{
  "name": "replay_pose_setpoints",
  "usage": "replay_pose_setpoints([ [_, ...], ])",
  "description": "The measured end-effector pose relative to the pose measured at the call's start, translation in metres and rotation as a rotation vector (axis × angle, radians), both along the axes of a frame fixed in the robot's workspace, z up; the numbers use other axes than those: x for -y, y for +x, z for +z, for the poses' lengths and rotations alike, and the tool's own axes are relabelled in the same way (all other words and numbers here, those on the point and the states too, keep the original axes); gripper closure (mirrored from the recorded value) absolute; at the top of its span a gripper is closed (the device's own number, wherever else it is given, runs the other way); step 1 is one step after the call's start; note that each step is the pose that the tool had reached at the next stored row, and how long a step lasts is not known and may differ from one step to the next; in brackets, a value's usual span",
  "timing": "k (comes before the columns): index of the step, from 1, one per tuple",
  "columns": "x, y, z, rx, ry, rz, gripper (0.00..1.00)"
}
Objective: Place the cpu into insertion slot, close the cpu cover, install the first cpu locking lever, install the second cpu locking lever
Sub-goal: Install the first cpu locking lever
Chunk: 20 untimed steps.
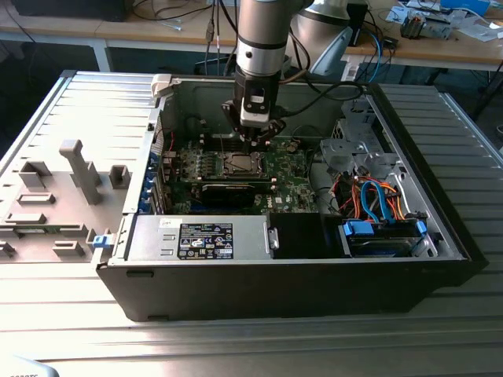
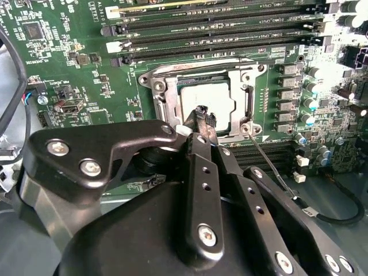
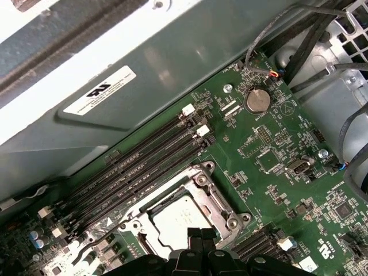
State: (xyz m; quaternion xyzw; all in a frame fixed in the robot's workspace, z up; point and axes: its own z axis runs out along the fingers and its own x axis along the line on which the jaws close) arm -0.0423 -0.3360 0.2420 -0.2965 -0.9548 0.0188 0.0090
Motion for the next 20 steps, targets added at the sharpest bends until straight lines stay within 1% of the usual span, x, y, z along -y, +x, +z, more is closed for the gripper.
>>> replay_pose_setpoints([
  [7, 0.0, 0.0, 0.0, -0.0001, -0.0001, 0.033, 0.89],
  [16, 0.0, 0.0, 0.0, 0.0, 0.0, 0.065, 0.89],
  [20, 0.0, 0.0, 0.0, -0.0001, 0.0, 0.086, 0.89],
])
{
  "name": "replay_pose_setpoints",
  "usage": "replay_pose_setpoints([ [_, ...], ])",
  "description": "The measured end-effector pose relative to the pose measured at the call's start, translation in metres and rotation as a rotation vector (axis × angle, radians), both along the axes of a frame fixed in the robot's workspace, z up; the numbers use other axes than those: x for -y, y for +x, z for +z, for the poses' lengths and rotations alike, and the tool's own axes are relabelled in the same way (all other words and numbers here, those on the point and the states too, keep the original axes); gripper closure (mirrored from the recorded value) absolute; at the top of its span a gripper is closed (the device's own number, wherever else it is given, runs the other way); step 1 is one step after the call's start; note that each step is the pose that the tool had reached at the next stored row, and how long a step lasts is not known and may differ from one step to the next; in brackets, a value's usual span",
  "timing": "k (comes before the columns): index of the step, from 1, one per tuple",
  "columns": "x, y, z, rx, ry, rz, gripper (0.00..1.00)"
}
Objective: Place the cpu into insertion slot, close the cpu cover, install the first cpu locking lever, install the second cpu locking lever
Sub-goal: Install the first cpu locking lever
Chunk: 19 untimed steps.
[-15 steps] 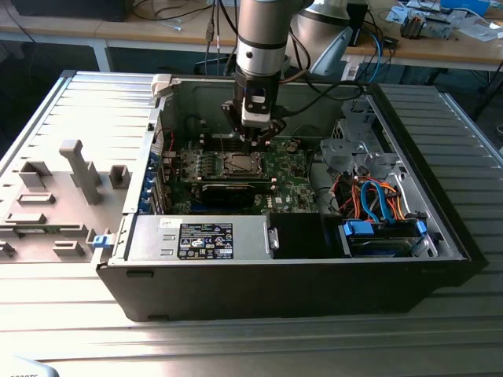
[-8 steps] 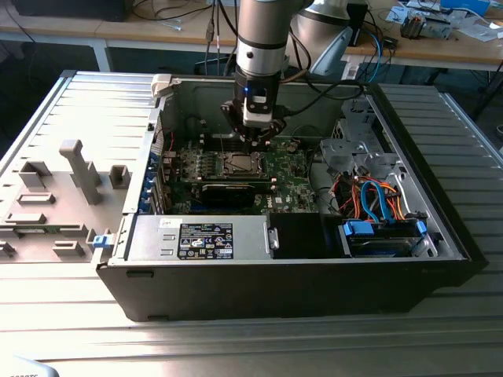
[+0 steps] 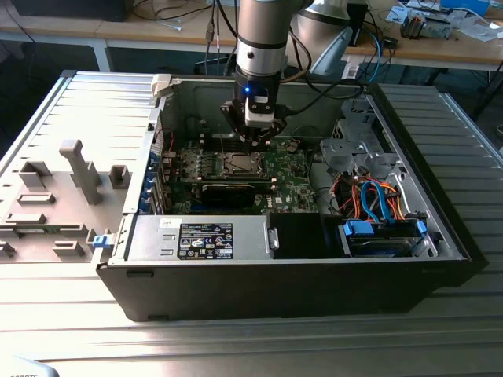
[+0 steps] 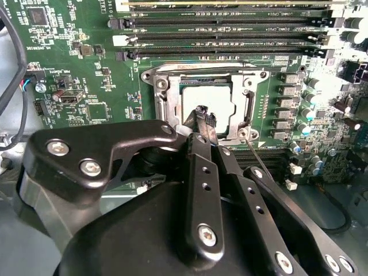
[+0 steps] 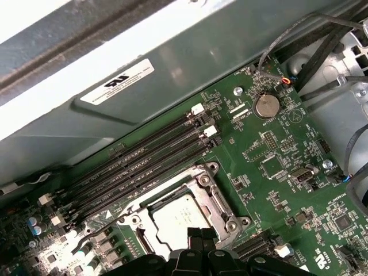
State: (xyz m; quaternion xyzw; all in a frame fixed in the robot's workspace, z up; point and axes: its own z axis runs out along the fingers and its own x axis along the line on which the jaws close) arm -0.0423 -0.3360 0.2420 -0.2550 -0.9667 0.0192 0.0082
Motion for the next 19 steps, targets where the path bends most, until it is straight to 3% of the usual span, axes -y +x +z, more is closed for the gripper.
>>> replay_pose_setpoints([
  [19, 0.0, 0.0, 0.0, 0.0001, -0.0001, 0.071, 0.89],
])
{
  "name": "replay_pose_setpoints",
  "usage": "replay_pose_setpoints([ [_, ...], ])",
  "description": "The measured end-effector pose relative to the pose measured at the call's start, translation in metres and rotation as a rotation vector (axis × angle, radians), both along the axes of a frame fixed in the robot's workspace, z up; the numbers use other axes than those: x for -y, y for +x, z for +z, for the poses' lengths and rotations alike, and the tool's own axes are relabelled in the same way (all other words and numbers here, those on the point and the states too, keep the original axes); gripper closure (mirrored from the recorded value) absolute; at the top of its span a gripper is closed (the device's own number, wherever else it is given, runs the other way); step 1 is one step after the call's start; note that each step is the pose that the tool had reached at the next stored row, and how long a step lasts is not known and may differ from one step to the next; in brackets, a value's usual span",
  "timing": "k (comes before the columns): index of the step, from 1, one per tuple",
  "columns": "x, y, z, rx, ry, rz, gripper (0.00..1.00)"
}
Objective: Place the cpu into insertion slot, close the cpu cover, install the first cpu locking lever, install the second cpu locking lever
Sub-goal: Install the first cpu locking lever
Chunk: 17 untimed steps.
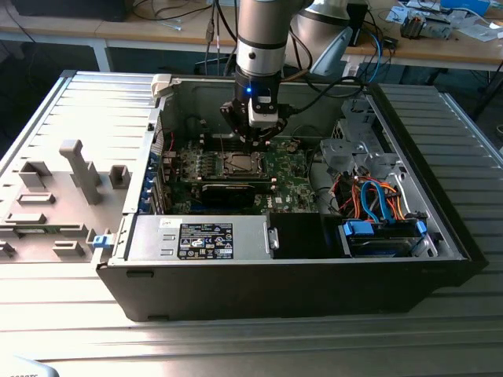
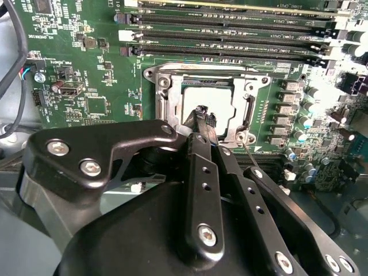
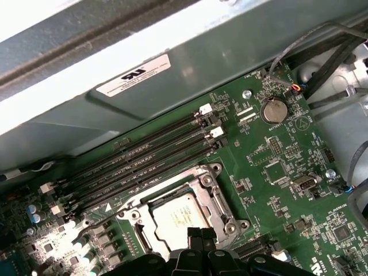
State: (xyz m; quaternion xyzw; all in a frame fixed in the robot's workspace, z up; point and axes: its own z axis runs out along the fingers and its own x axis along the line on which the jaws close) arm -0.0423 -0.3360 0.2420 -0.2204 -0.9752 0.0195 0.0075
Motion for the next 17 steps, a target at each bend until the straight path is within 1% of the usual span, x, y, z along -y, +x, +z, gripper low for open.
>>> replay_pose_setpoints([
  [17, 0.0001, 0.0, 0.0, 0.0, 0.0, 0.047, 0.89],
])
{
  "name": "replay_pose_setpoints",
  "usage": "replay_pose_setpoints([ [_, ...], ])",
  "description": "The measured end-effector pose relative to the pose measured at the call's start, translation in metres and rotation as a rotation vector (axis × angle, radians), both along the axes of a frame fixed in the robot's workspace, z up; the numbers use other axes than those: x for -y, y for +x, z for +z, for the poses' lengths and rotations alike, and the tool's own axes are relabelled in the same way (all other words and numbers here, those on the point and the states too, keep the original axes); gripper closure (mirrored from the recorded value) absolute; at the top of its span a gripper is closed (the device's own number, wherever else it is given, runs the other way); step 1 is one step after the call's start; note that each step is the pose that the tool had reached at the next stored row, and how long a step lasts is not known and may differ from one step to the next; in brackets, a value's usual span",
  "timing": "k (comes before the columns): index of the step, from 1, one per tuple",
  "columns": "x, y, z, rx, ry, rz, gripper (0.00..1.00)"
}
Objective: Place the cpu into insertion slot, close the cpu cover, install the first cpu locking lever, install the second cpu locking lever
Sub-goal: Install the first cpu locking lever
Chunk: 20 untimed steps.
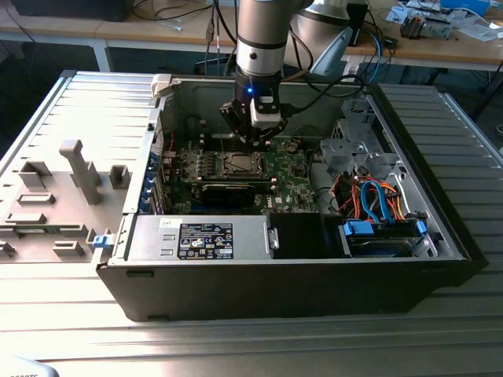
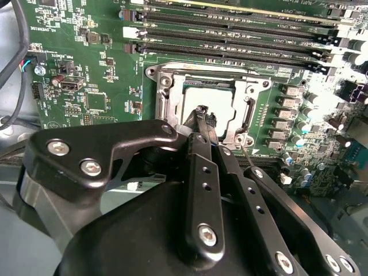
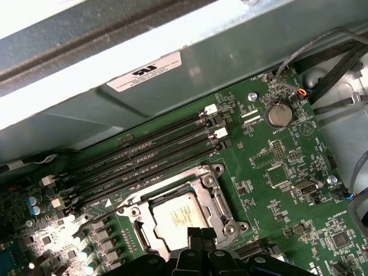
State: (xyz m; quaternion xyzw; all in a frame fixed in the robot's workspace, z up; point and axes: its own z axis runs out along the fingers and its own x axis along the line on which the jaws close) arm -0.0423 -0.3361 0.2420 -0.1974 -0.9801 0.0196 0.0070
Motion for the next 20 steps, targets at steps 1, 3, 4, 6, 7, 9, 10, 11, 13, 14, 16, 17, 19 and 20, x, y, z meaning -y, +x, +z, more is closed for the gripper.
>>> replay_pose_setpoints([
  [1, 0.0, 0.0, 0.0, 0.0, 0.0, 0.002, 0.89],
  [3, 0.0, 0.0, 0.0, 0.0, 0.0, 0.008, 0.89],
  [4, 0.0, 0.0, 0.0, 0.0, 0.0, 0.01, 0.89],
  [6, 0.0, 0.0, 0.0, 0.0, 0.0, 0.015, 0.89],
  [7, 0.0, 0.0, 0.0, 0.0, 0.0001, 0.017, 0.89],
  [9, 0.0, 0.0, 0.0, 0.0, 0.0, 0.022, 0.89],
  [10, 0.0, 0.0, 0.0, 0.0, 0.0, 0.026, 0.89],
  [11, 0.0, 0.0, 0.0, 0.0, 0.0, 0.029, 0.89],
  [13, 0.0, 0.0, 0.0, 0.0, 0.0, 0.035, 0.89],
  [14, 0.0, 0.0, 0.0, 0.0, 0.0, 0.038, 0.89],
  [16, 0.0, 0.0, 0.0, 0.0, 0.0001, 0.044, 0.89],
  [17, 0.0, 0.0, 0.0, 0.0, 0.0, 0.046, 0.89],
  [19, 0.0, 0.0, 0.0, 0.0, 0.0, 0.054, 0.89],
  [20, 0.0, 0.0, 0.0, 0.0, 0.0, 0.059, 0.89],
])
